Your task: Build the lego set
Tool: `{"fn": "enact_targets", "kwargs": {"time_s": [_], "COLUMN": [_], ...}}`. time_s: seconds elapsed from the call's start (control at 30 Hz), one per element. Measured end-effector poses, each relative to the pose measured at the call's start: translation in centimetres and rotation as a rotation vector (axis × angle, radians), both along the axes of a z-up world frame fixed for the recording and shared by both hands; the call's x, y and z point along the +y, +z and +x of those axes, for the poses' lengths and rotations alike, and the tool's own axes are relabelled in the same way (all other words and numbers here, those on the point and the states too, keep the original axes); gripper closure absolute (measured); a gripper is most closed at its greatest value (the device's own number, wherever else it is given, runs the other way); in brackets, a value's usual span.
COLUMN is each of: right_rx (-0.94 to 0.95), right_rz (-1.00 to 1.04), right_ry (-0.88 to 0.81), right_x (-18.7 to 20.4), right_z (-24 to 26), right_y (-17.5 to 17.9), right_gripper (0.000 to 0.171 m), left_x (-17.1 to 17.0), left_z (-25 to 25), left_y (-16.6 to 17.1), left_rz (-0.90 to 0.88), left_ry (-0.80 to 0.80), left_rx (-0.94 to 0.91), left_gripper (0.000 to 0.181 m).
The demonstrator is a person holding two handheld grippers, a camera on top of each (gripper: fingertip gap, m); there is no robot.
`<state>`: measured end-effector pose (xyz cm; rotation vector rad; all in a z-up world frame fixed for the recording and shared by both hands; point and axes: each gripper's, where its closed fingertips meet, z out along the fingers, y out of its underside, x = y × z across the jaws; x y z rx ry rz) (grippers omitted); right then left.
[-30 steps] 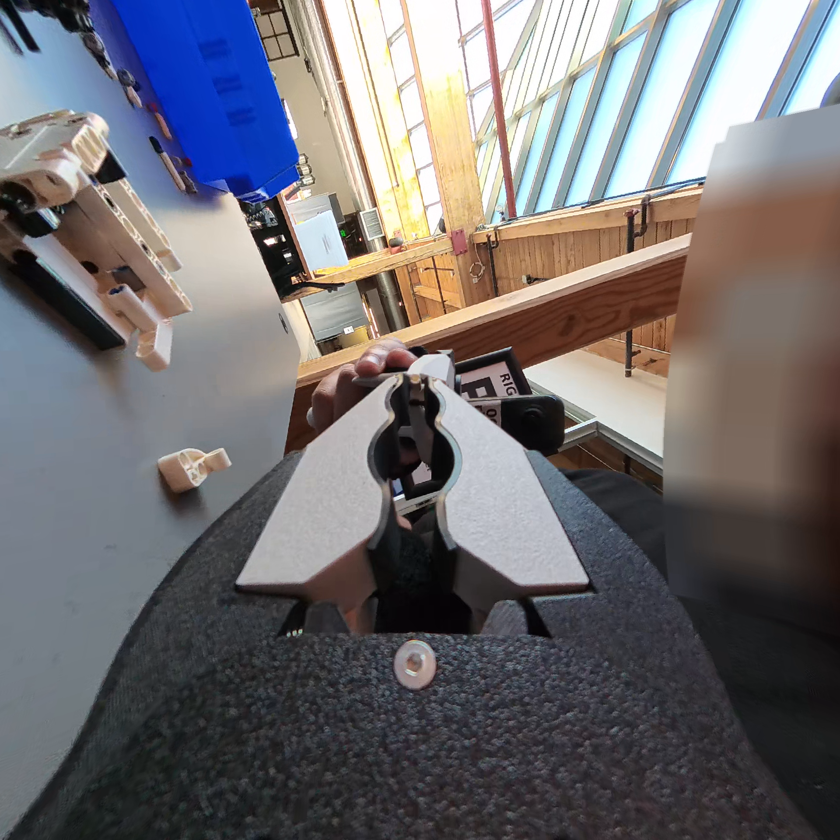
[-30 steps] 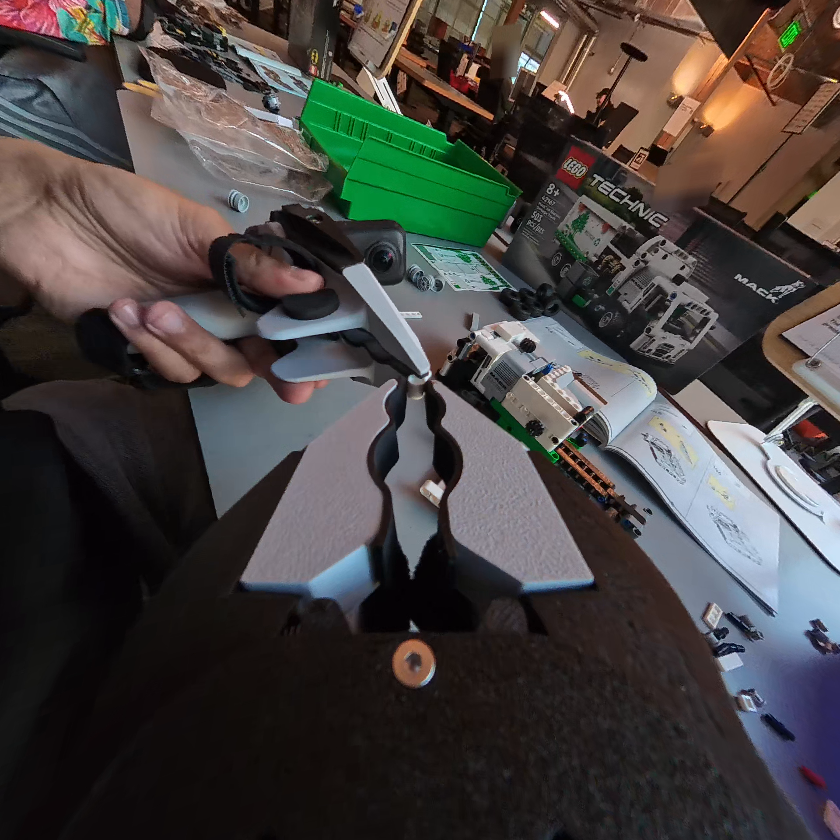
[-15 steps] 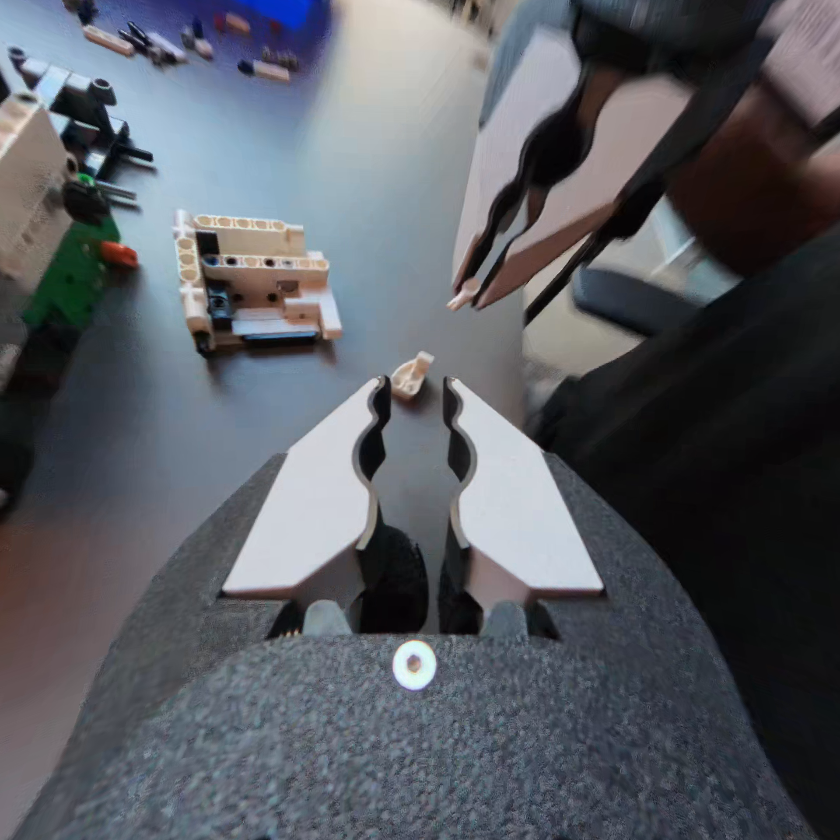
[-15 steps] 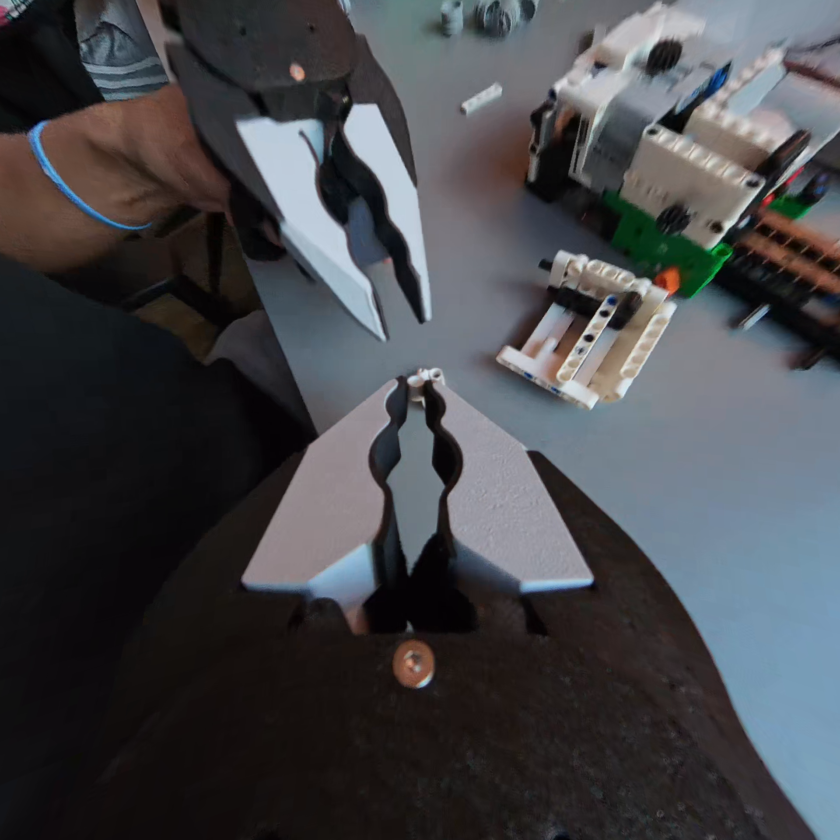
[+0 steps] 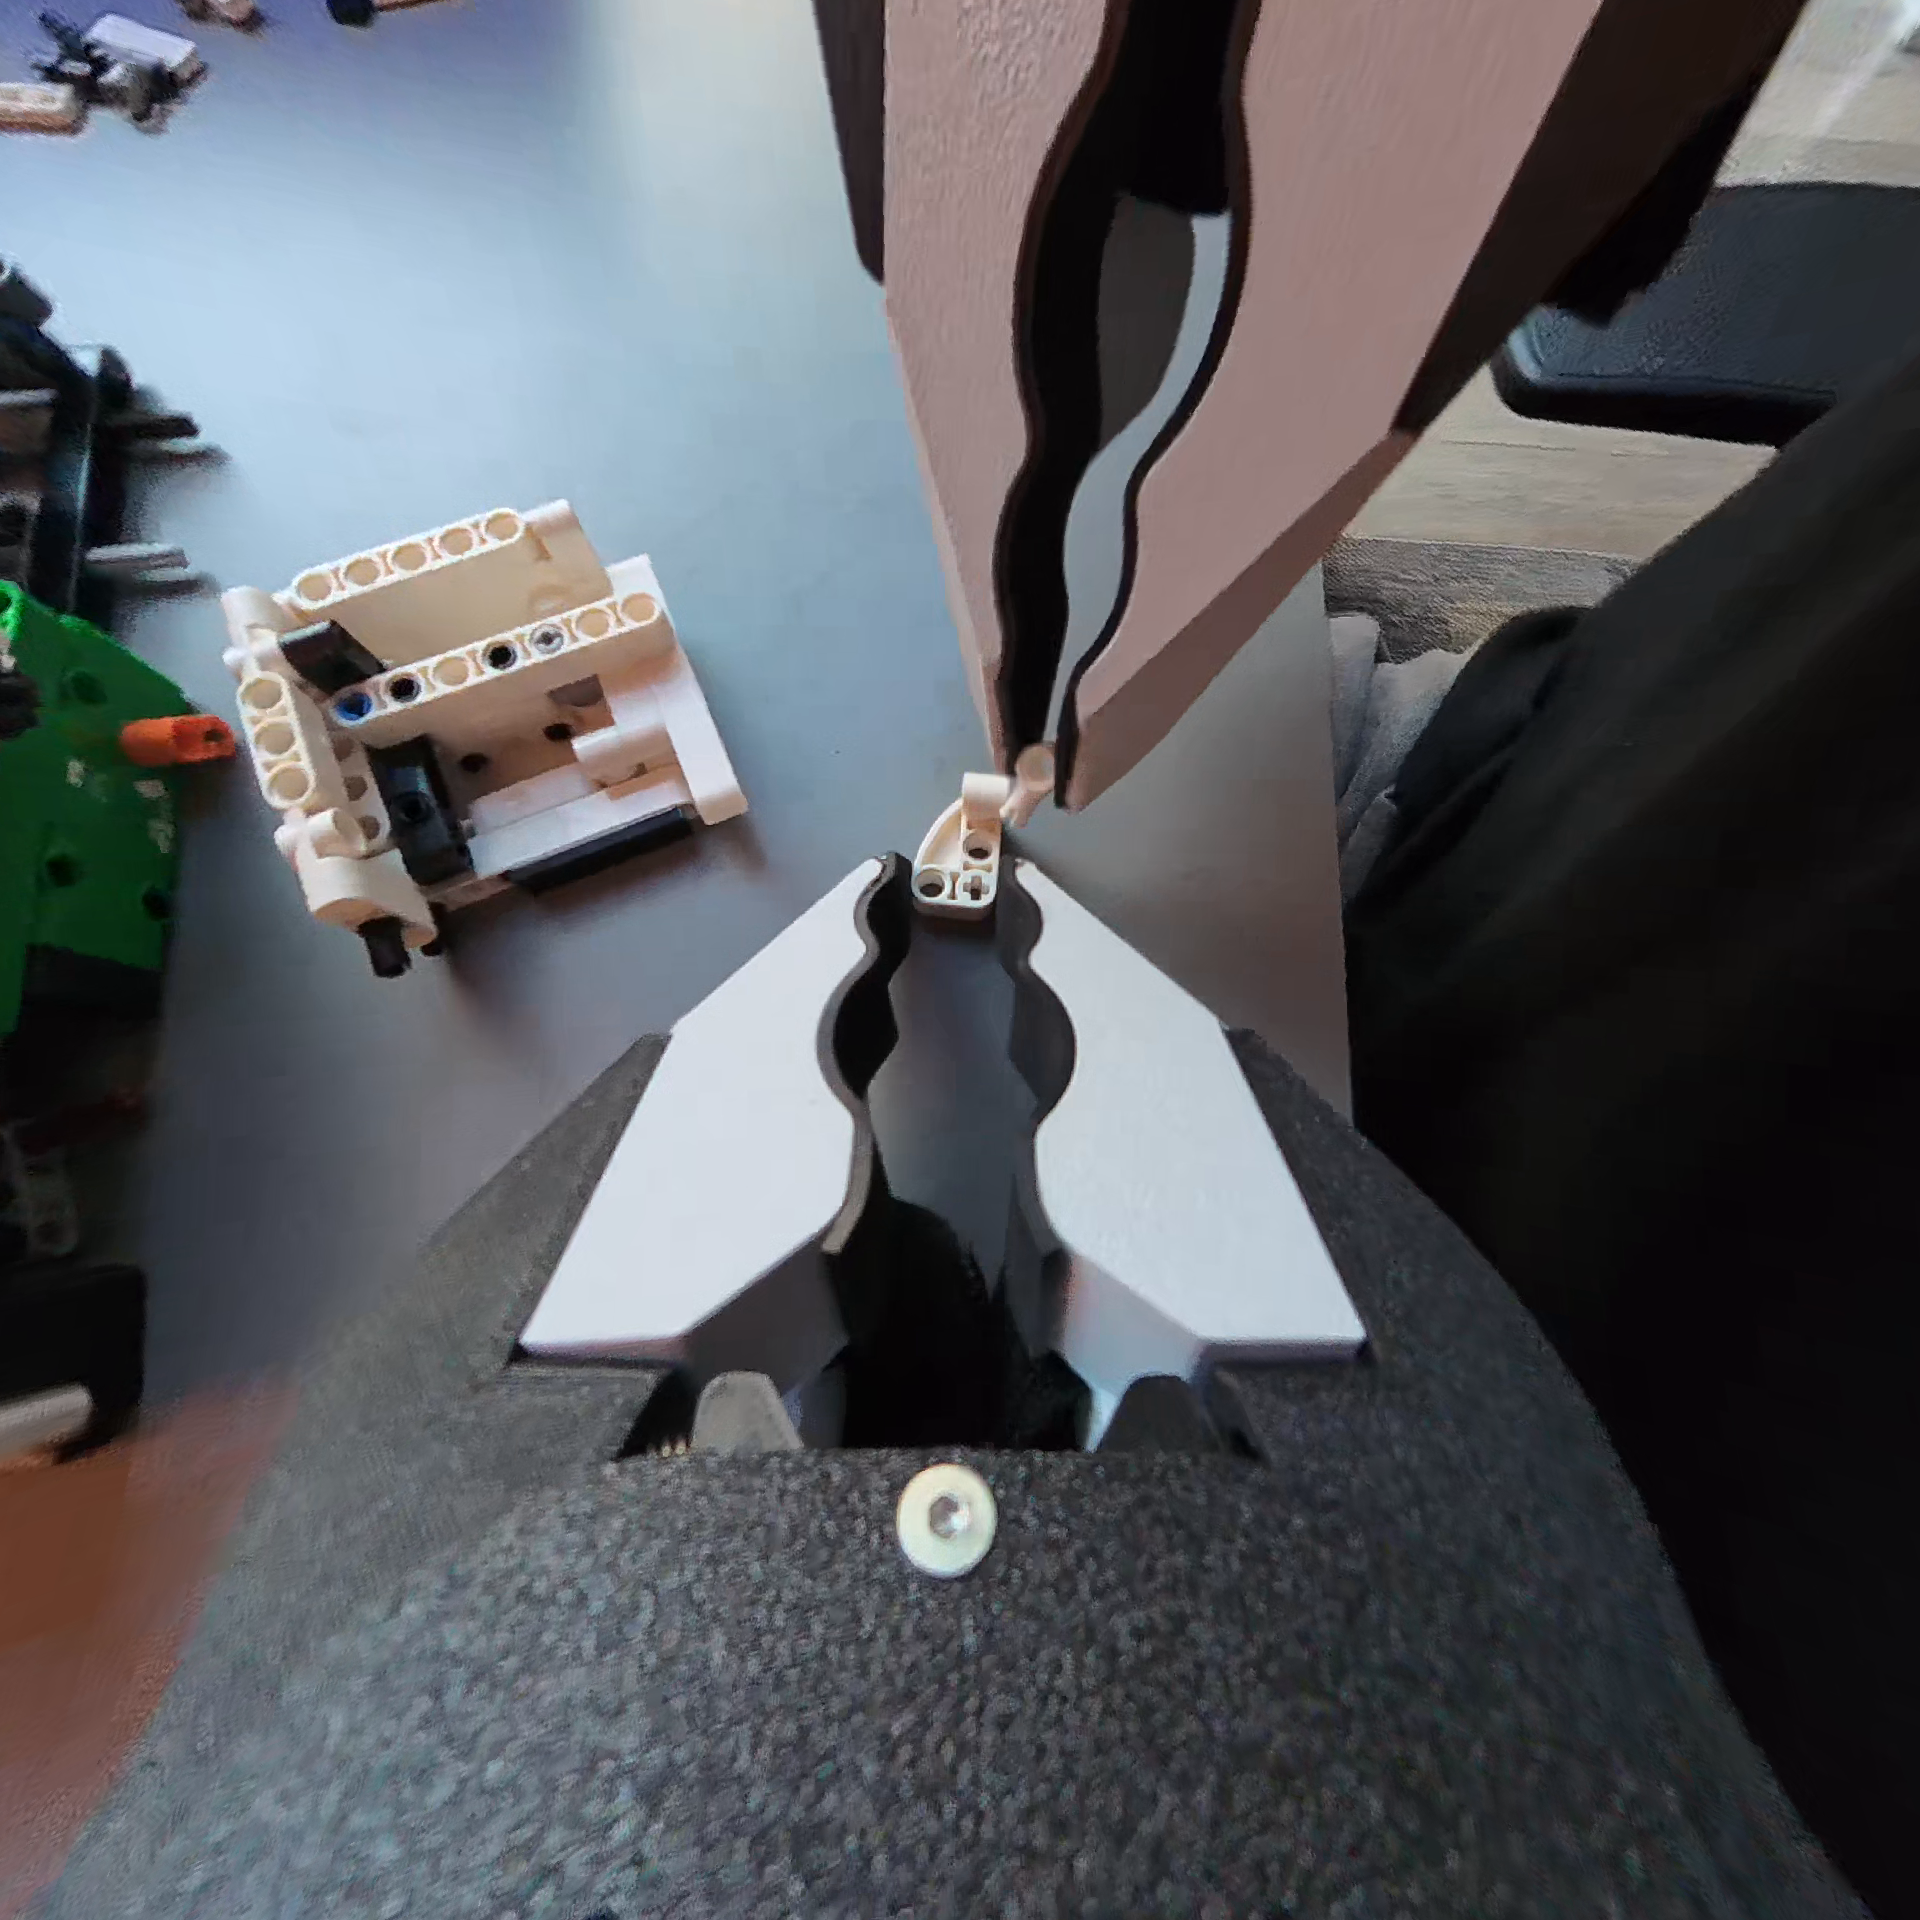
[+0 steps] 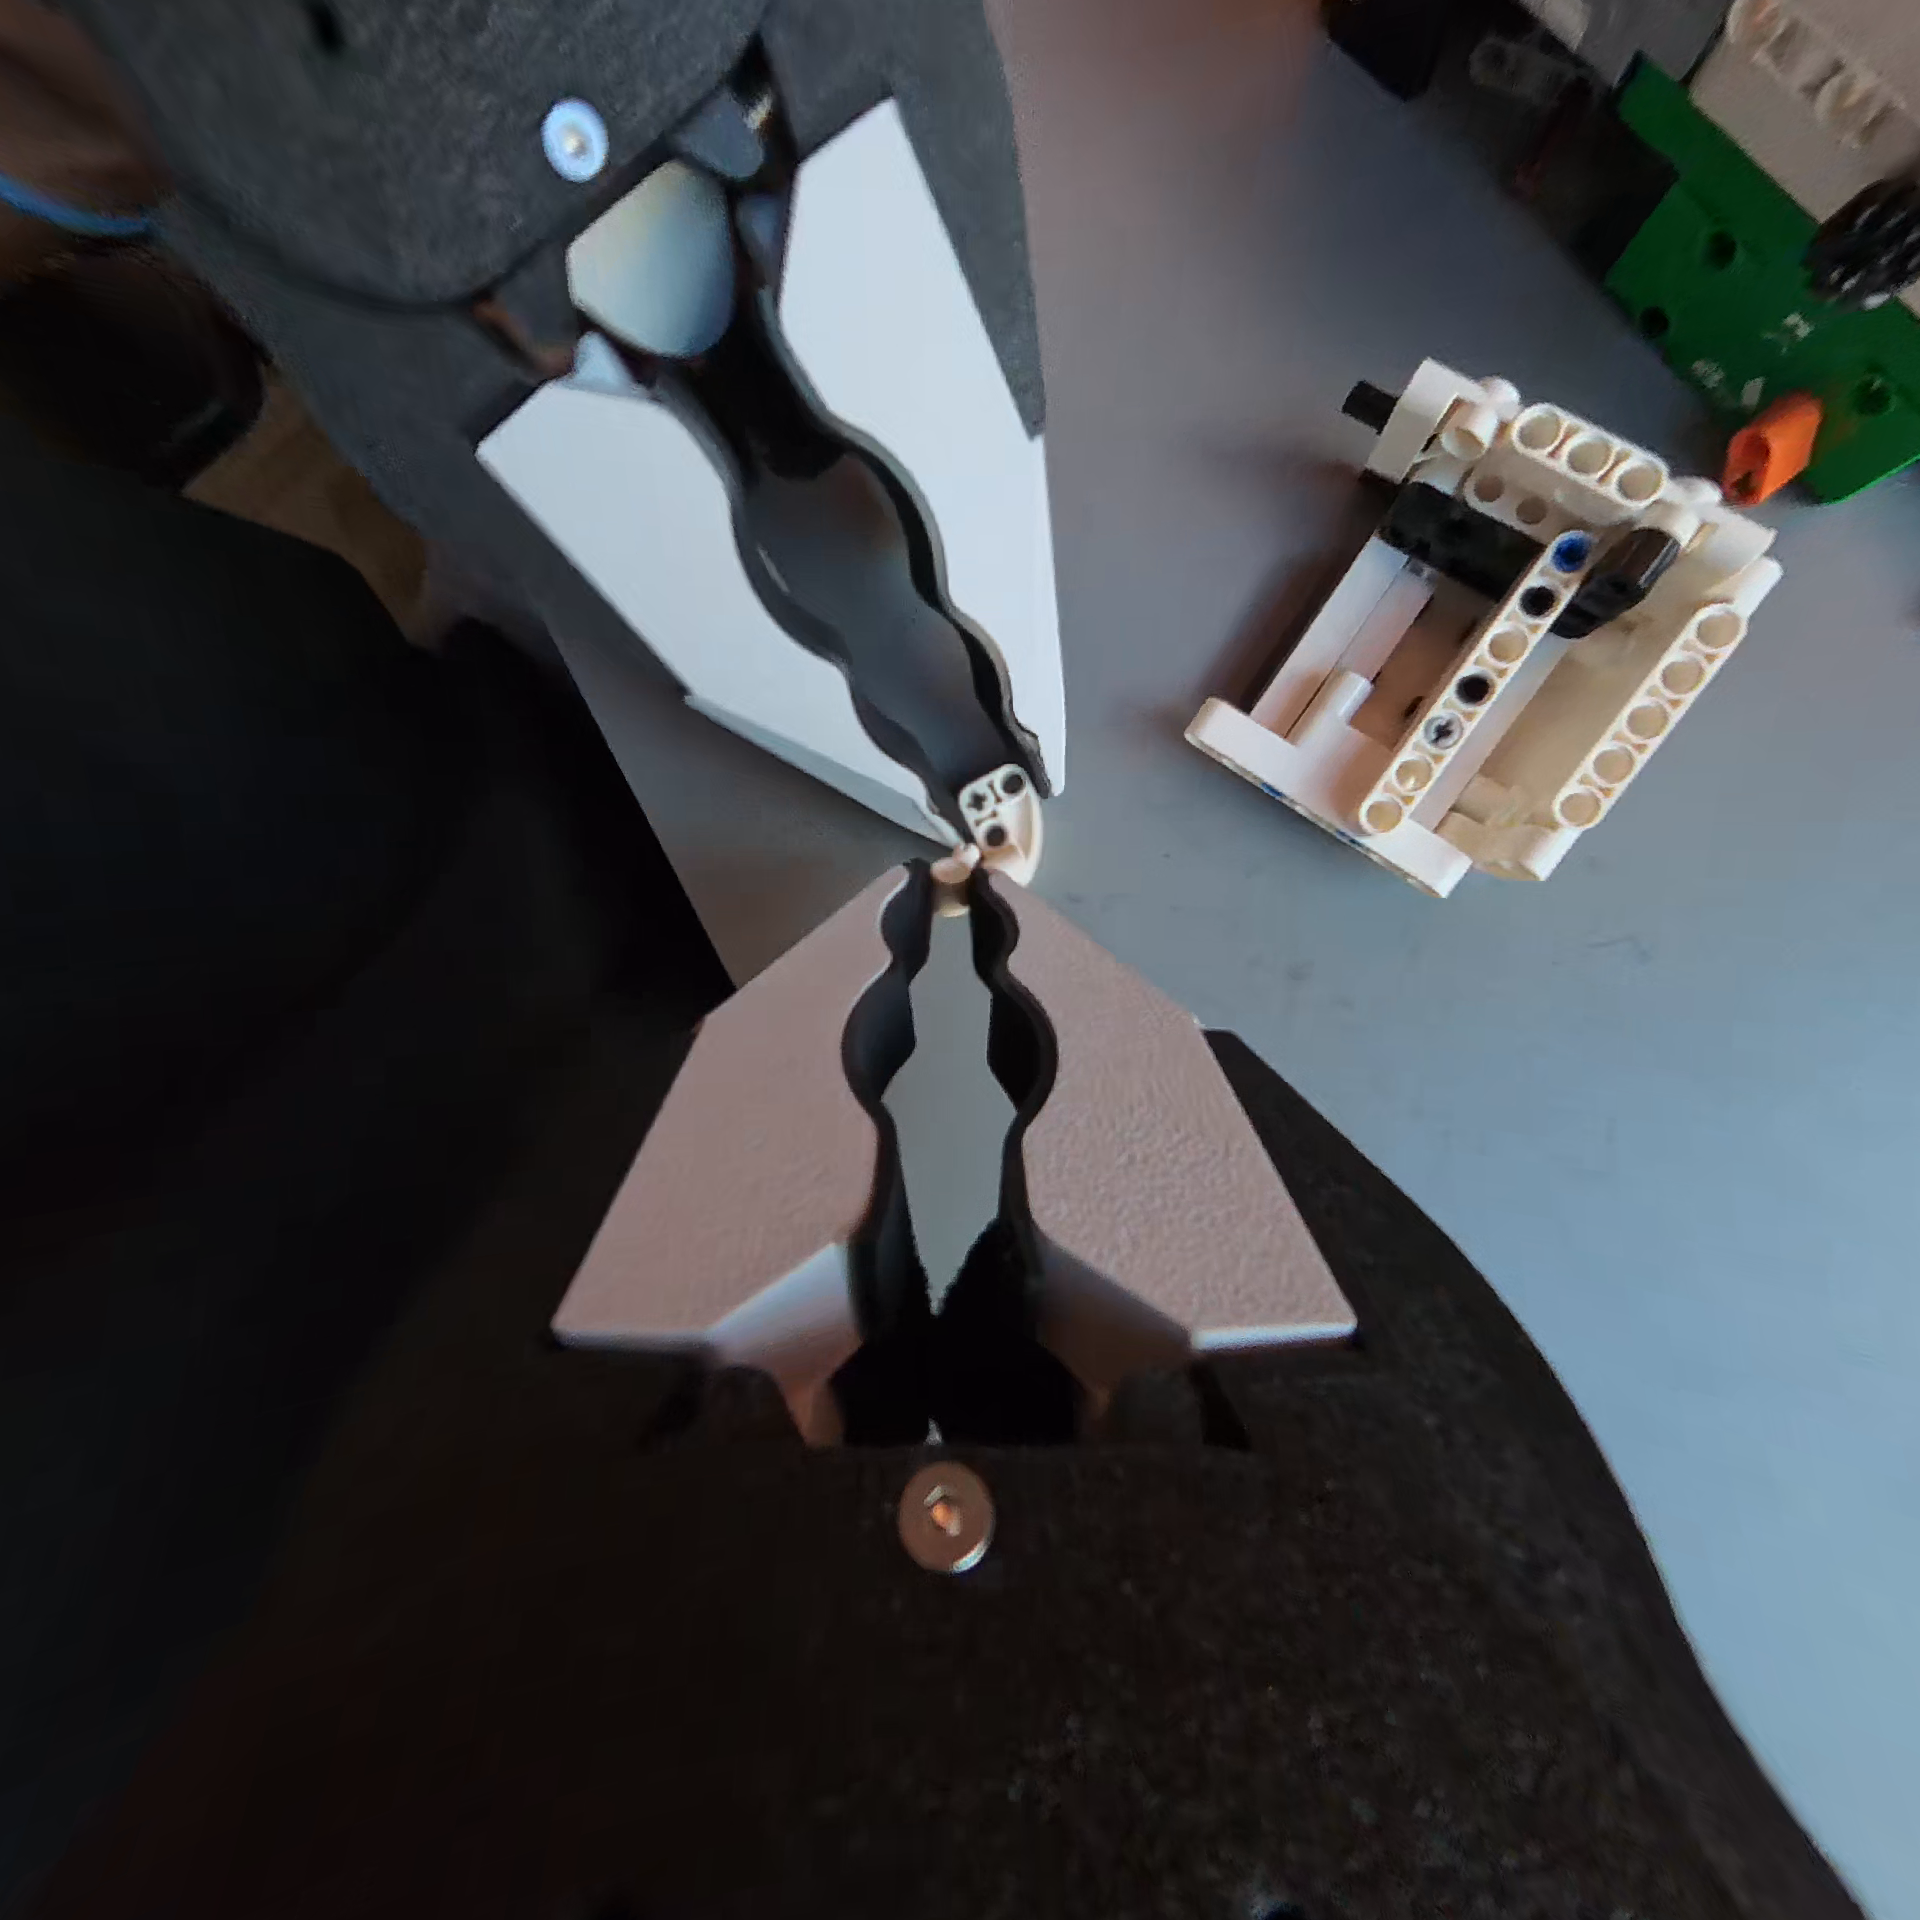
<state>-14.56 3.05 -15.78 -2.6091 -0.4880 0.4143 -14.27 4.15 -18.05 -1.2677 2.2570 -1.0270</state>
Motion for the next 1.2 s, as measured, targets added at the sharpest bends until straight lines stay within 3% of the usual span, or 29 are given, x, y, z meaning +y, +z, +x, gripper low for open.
{"fn": "enact_targets", "kwargs": {"time_s": [0.03,0.27,0.5,0.67,0.9,1.07,1.2], "right_rx": [0.019,0.146,0.057,-0.056,-0.311,-0.246,-0.230], "right_rz": [-0.019,-0.142,-0.137,-0.136,-0.020,-0.102,-0.221], "right_ry": [-0.030,-0.219,-0.412,-0.449,0.005,0.265,0.316], "right_x": [0.2,0.0,0.3,0.3,0.9,0.1,-0.1], "right_z": [0.0,0.0,0.7,0.8,0.8,-0.2,-0.1], "right_y": [-0.1,-0.4,-0.7,-0.9,1.4,0.8,-0.4], "right_gripper": [0.165,0.165,0.165,0.165,0.165,0.165,0.165], "left_x": [0.0,-0.2,-0.1,-0.1,-0.5,-0.8,-0.8], "left_z": [0.0,0.1,0.5,0.5,0.1,0.0,0.0], "left_y": [0.0,0.0,0.1,0.1,0.2,0.2,0.2], "left_rz": [-0.002,0.010,0.019,-0.003,0.058,0.079,0.078], "left_ry": [0.061,0.387,0.447,0.424,0.224,0.168,0.163], "left_rx": [0.001,-0.004,-0.008,0.001,-0.034,-0.049,-0.049], "left_gripper": [0.166,0.166,0.166,0.167,0.166,0.166,0.165]}}
